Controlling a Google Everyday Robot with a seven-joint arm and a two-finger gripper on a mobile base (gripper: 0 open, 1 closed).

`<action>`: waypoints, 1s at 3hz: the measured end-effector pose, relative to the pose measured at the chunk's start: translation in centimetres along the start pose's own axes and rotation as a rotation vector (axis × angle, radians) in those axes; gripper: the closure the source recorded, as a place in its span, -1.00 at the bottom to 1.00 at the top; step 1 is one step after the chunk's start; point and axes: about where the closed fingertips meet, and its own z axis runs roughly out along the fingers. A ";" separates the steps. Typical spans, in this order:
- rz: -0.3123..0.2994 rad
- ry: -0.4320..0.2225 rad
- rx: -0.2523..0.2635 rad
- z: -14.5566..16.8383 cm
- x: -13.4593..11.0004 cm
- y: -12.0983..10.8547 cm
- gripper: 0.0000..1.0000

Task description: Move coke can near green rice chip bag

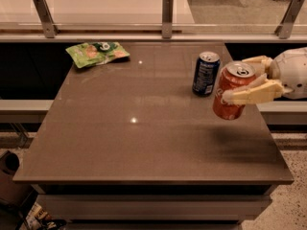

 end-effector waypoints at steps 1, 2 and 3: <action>-0.008 0.012 0.010 -0.1 -3.1 -0.6 1.00; -0.025 -0.001 0.037 0.8 -5.8 -1.7 1.00; -0.044 -0.006 0.089 2.3 -7.7 -3.2 1.00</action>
Offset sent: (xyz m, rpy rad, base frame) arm 0.0357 0.0336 0.0822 0.0121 -0.0702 -0.0748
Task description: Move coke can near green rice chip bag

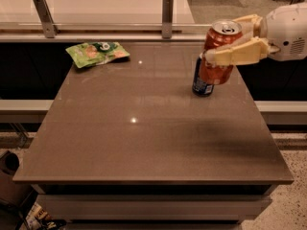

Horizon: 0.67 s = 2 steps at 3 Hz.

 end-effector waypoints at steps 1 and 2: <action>-0.031 -0.024 0.077 1.9 -1.8 -1.7 1.00; -0.047 -0.009 0.199 3.7 -3.2 -4.1 1.00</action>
Offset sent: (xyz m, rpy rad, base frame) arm 0.0713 0.0475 0.0312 -0.0275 -0.1350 -0.2813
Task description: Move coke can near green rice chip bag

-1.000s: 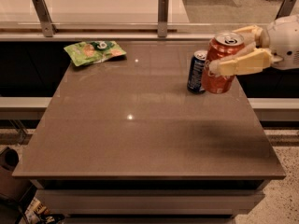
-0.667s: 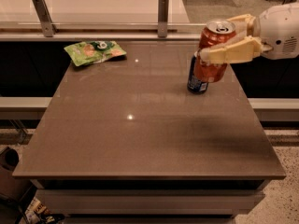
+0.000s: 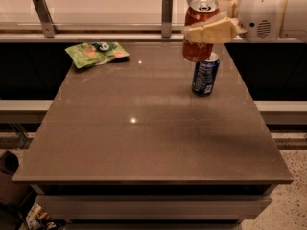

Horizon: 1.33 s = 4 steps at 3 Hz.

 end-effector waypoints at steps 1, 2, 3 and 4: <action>0.000 0.000 0.000 0.0 0.0 0.0 1.00; 0.010 0.042 0.026 0.7 0.3 -0.2 1.00; 0.029 0.107 0.081 3.1 1.5 -2.1 1.00; 0.035 0.128 0.128 6.4 2.5 -3.9 1.00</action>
Offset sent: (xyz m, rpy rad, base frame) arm 0.0156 0.0016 -0.0134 -0.0673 0.0490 -0.0997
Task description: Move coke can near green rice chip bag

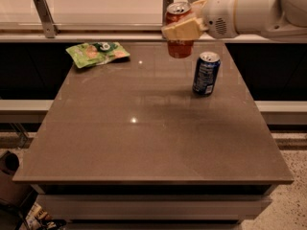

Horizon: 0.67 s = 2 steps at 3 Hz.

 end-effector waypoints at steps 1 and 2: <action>-0.001 -0.016 0.021 3.2 -0.3 -1.1 1.00; 0.015 -0.017 0.030 6.7 -0.1 -1.1 1.00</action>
Offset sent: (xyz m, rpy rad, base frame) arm 0.0741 0.0681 -0.0328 0.0373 -0.0006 -0.0543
